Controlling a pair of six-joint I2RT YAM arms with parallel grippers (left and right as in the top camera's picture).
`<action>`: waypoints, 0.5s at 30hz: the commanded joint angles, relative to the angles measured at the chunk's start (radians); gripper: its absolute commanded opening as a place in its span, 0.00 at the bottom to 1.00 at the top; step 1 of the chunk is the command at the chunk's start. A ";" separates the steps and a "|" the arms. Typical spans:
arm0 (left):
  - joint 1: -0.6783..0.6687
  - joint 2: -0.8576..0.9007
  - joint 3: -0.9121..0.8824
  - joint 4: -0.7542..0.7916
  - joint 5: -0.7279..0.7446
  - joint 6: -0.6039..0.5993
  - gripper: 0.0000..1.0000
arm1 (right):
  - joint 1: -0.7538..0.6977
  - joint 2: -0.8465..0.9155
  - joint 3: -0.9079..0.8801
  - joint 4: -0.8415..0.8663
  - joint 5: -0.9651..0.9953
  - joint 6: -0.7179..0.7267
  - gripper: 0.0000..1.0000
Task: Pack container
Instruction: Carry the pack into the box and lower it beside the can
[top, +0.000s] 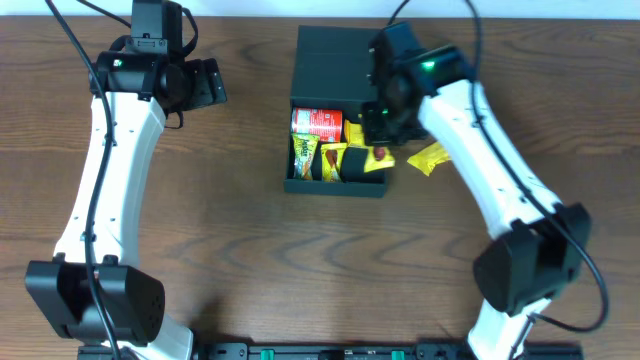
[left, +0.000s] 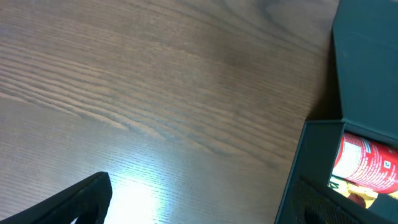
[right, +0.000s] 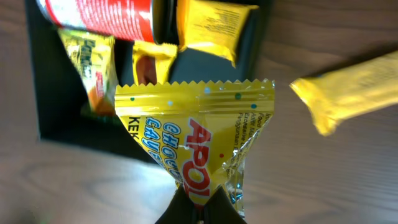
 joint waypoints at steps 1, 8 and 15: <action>0.003 0.007 -0.002 -0.011 -0.003 0.006 0.94 | 0.055 0.035 -0.007 0.034 0.034 0.127 0.02; 0.003 0.007 -0.002 -0.039 -0.003 0.006 0.94 | 0.072 0.130 -0.007 0.104 0.056 0.135 0.02; 0.004 0.007 -0.002 -0.042 -0.004 0.007 0.94 | 0.069 0.189 -0.007 0.124 0.075 0.150 0.02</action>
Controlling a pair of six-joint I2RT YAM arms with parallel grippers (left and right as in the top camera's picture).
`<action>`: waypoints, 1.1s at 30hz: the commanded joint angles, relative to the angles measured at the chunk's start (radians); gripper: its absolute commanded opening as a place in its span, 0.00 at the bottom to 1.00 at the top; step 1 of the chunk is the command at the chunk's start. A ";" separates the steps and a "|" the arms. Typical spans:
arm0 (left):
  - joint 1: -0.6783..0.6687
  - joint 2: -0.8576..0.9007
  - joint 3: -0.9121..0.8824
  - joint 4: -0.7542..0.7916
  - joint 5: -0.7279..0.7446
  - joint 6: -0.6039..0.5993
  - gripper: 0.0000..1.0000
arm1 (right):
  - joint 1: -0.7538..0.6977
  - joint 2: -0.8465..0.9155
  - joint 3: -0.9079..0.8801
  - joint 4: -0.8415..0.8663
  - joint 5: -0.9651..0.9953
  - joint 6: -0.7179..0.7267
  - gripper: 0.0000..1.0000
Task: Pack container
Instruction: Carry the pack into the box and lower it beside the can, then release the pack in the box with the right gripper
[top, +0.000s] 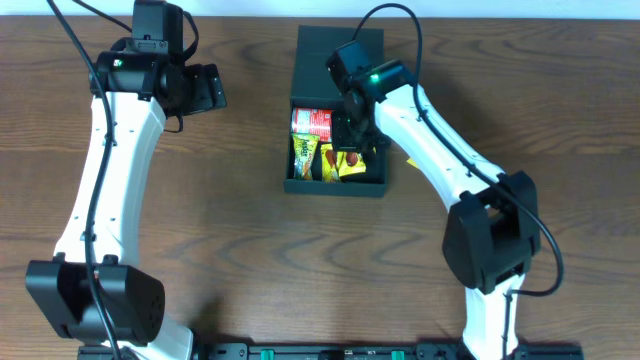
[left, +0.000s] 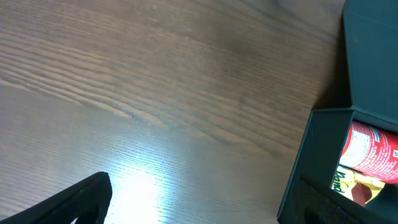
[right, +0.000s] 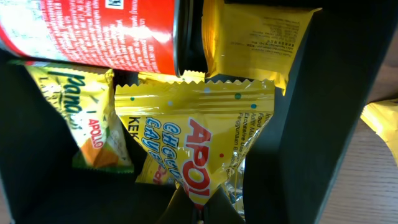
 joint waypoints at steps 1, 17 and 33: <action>0.004 0.007 -0.002 -0.003 -0.004 0.007 0.94 | -0.010 0.037 -0.004 0.002 0.028 0.034 0.02; 0.004 0.007 -0.002 0.023 -0.007 0.007 0.94 | -0.035 0.092 -0.007 -0.039 0.065 -0.032 0.02; 0.004 0.007 -0.002 0.041 -0.007 0.007 0.95 | -0.031 0.100 -0.074 0.015 -0.014 -0.050 0.02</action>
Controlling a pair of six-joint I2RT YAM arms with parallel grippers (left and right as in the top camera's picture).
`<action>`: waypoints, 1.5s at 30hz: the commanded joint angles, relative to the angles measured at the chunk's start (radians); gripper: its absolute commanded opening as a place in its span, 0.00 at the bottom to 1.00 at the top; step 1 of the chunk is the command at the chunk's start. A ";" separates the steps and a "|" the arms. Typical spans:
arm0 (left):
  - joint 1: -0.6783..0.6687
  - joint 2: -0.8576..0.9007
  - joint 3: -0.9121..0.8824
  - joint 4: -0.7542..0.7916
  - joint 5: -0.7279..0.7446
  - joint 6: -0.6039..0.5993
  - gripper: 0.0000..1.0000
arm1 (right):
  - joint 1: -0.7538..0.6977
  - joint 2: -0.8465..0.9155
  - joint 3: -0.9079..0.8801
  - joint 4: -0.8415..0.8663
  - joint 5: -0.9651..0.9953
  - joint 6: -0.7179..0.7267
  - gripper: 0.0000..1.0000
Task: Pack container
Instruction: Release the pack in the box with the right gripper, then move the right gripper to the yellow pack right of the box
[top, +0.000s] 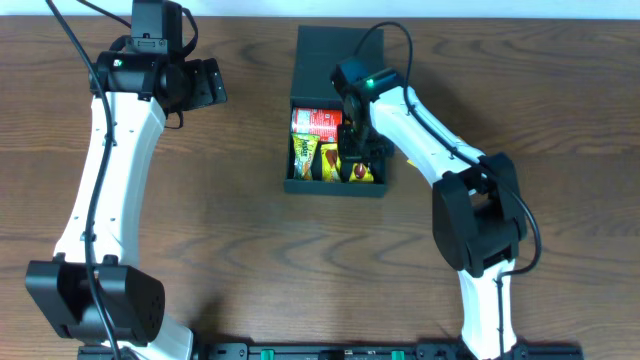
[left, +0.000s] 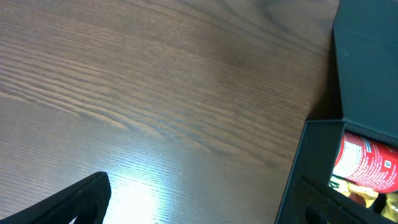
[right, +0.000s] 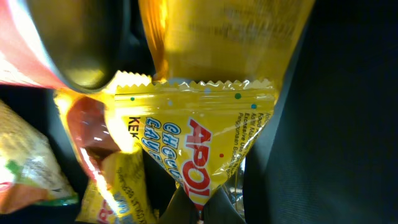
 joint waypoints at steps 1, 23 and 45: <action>0.004 0.007 -0.002 0.002 -0.007 0.007 0.95 | 0.000 0.005 -0.028 0.009 -0.021 -0.014 0.02; 0.004 0.007 -0.002 0.008 -0.007 0.007 0.98 | 0.018 0.005 -0.030 0.052 -0.058 0.006 0.02; 0.004 0.007 -0.002 0.013 -0.007 0.007 0.97 | -0.001 0.002 -0.010 0.021 -0.055 0.020 0.54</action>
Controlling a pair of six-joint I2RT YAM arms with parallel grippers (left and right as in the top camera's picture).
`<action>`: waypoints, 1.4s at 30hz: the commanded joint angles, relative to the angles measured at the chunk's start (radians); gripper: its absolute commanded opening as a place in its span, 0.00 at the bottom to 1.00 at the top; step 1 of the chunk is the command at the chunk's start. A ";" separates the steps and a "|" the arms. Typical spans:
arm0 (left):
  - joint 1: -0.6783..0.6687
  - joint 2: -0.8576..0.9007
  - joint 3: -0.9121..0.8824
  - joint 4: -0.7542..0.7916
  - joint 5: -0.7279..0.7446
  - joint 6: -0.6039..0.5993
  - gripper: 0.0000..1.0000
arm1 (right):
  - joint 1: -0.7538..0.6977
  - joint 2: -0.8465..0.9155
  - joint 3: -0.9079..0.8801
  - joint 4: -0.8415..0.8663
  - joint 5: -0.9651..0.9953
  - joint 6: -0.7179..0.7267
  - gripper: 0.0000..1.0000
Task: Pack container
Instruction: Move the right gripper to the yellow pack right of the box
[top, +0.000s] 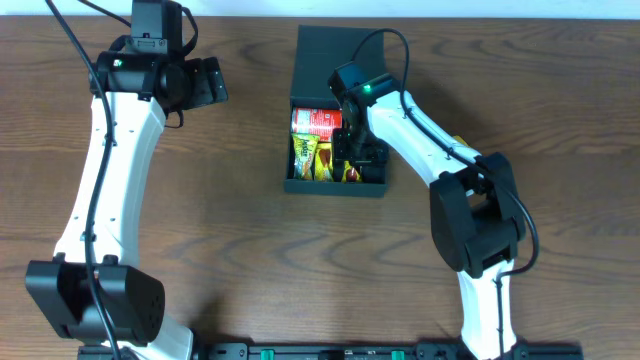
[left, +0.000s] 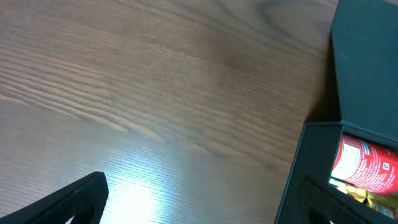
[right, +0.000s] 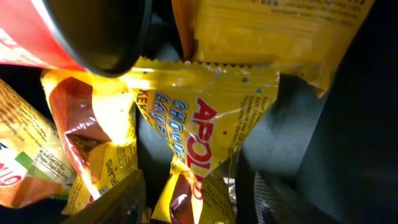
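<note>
The black box (top: 335, 187) stands open at the table's middle, lid (top: 335, 60) folded back. Inside lie a red can (top: 316, 121) and several yellow snack packets (top: 322, 158). My right gripper (top: 356, 152) is down in the box's right half, open. In the right wrist view its fingers (right: 118, 200) stand apart on either side of the yellow Apollo packet (right: 208, 115), which rests loose among the other packets below the red can (right: 93, 37). My left gripper (left: 199, 208) is open over bare wood left of the box (left: 320, 168), holding nothing.
A yellow bar (top: 458, 146) lies on the table right of the box, mostly hidden by my right arm. The brown wooden table (top: 230, 230) stretches out around the box. The left arm hangs at the far left (top: 205, 82).
My right gripper has opened and let go of the Apollo packet, which now lies in the box between the spread fingers. The left arm has not moved.
My right gripper held the Apollo packet above the box's front right corner, beside a yellow bar on the table. Then it was over the box's inside, then low among the packets, still shut. Now the packet lies released in the box.
</note>
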 joint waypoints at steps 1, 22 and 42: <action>0.004 0.007 -0.002 0.004 -0.007 0.007 0.98 | -0.014 -0.002 0.029 -0.017 0.010 0.007 0.52; 0.005 0.007 -0.002 0.006 -0.007 0.007 0.98 | -0.300 -0.122 0.213 -0.371 0.150 0.108 0.52; 0.005 0.007 -0.002 0.007 -0.006 0.007 0.98 | -0.397 -0.068 -0.146 -0.059 -0.009 0.355 0.34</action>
